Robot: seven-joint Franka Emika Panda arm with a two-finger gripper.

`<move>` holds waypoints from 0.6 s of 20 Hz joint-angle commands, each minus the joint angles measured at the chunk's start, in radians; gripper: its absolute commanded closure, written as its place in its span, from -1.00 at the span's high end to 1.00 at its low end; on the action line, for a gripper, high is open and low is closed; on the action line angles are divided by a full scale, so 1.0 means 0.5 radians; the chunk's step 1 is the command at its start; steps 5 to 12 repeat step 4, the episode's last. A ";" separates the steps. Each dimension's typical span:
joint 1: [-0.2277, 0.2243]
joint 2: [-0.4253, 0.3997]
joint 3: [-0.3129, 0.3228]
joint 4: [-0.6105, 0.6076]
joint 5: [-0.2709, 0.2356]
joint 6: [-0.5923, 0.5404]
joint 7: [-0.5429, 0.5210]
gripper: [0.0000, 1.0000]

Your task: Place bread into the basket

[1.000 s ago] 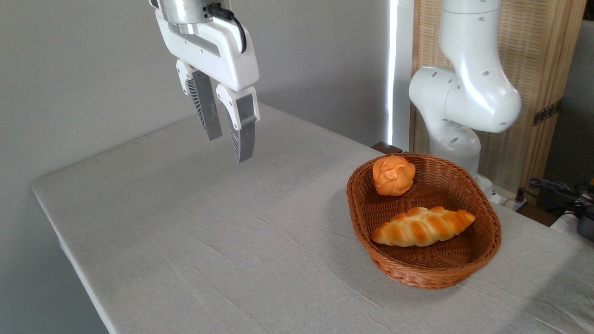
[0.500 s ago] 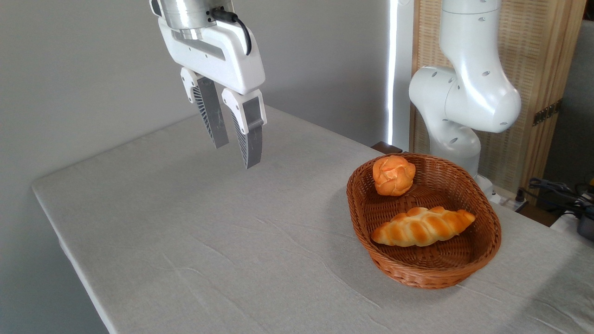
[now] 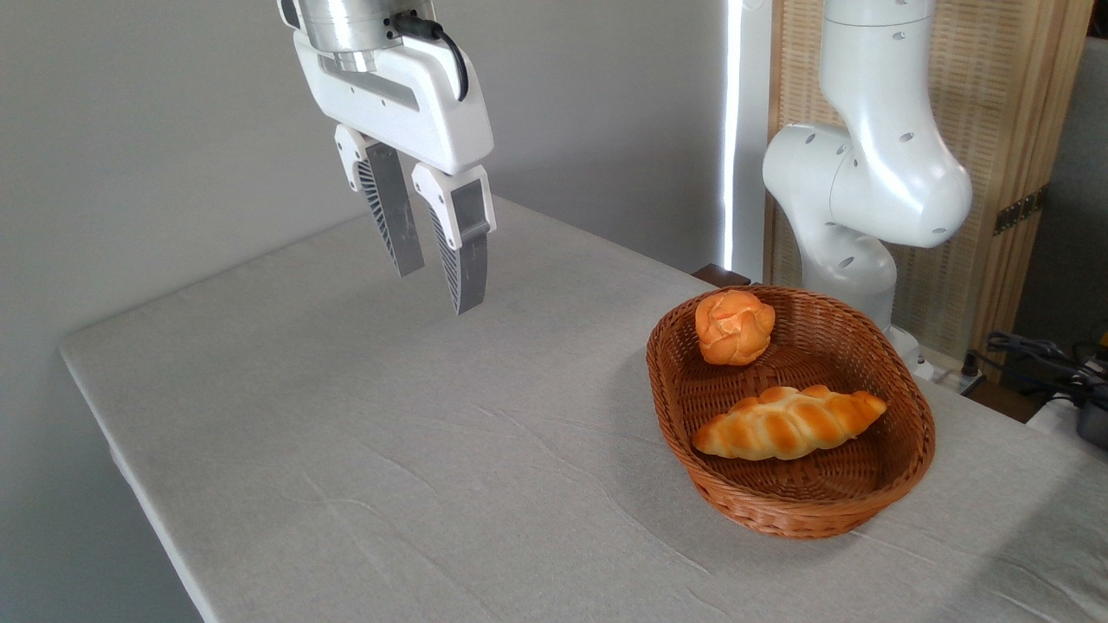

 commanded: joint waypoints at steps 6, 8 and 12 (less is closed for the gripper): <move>0.012 -0.008 0.031 0.014 0.019 0.019 -0.015 1.00; 0.012 -0.008 0.031 0.014 0.019 0.019 -0.015 1.00; 0.012 -0.008 0.031 0.014 0.019 0.019 -0.015 1.00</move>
